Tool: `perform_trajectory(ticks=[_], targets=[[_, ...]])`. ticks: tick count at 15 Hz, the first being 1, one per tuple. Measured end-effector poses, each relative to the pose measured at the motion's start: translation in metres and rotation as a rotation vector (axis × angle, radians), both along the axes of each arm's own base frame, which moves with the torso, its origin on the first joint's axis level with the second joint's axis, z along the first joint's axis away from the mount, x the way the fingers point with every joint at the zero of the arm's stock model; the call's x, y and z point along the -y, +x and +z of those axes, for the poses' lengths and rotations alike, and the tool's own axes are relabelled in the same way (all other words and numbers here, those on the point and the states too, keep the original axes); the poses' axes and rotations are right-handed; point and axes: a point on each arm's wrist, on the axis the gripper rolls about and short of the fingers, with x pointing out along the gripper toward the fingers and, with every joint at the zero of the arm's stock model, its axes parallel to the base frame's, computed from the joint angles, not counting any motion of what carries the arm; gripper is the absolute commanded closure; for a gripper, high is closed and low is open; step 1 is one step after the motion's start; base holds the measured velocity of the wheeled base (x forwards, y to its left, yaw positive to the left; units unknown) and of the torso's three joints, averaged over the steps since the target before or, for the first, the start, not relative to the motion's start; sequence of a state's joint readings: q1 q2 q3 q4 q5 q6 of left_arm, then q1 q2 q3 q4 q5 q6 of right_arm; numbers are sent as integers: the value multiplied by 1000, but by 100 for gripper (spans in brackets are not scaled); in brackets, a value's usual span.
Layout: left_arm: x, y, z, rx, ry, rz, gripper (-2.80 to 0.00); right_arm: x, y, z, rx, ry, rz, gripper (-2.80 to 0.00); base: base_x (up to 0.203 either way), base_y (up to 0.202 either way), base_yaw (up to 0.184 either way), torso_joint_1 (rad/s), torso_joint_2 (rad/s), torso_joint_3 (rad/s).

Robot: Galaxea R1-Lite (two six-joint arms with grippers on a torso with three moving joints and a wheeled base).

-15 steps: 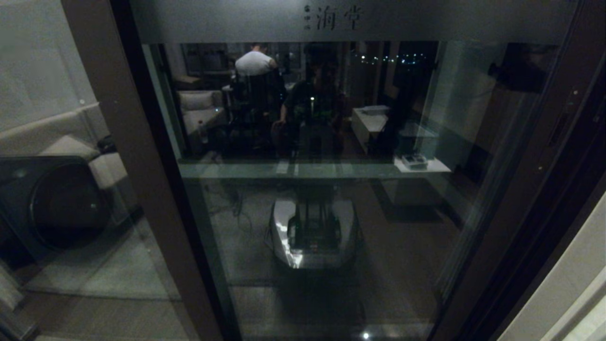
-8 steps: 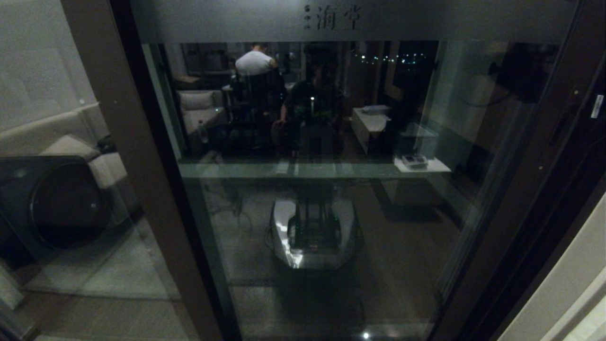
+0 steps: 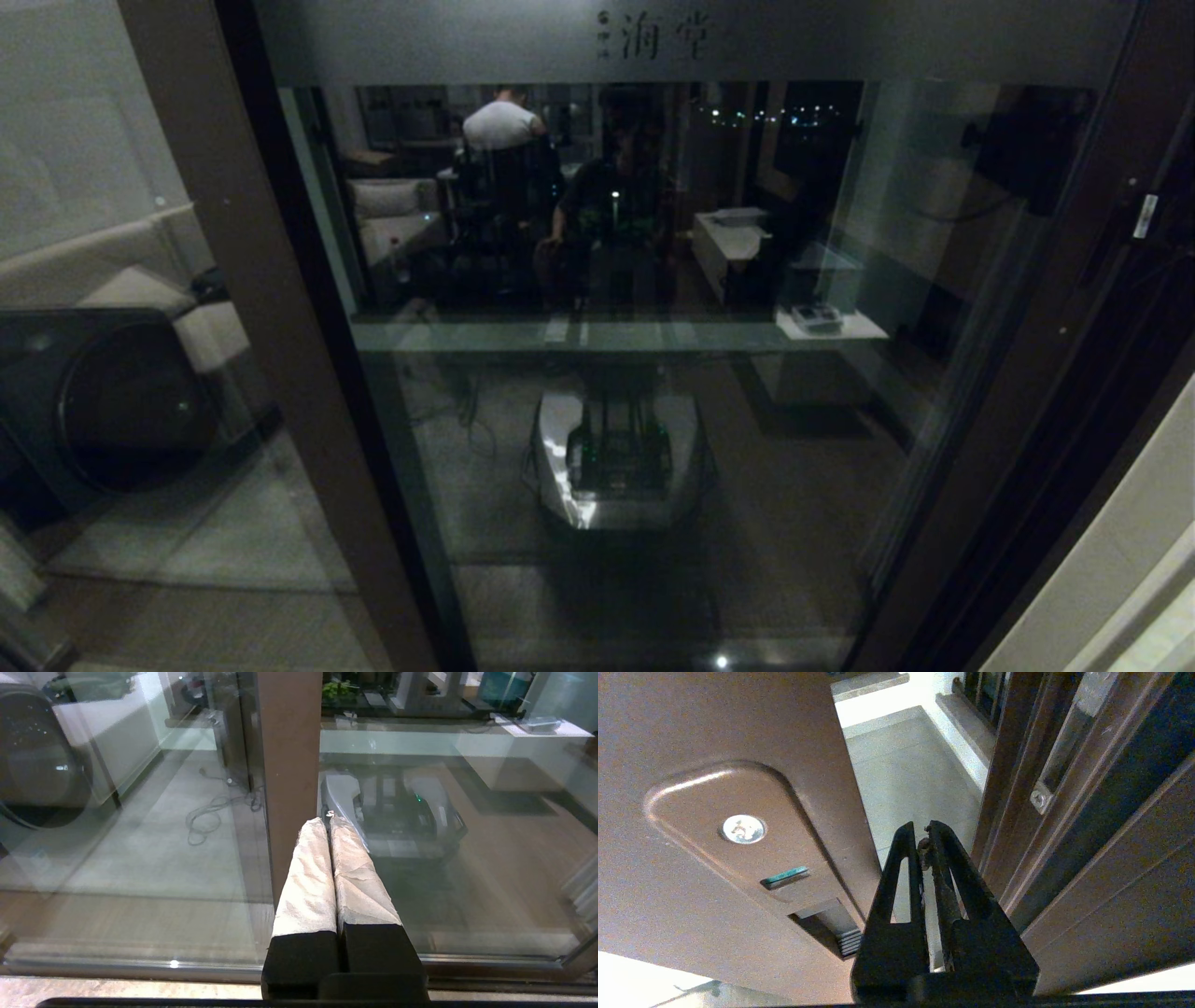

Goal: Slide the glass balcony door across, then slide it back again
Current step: Open the slid door

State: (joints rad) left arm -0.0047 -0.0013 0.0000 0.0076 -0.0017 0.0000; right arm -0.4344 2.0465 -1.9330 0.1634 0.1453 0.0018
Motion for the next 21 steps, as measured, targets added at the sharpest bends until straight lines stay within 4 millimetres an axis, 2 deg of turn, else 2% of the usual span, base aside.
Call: perform_trajectory(ticks=[16, 21], targets=[[0, 0, 0, 0, 0, 0, 0, -27, 13, -7, -8, 63, 71, 0, 0, 0, 0, 0, 0, 0], [0, 0, 0, 0, 0, 0, 0, -53, 22, -14, -29, 100, 113, 0, 0, 0, 0, 0, 0, 0]])
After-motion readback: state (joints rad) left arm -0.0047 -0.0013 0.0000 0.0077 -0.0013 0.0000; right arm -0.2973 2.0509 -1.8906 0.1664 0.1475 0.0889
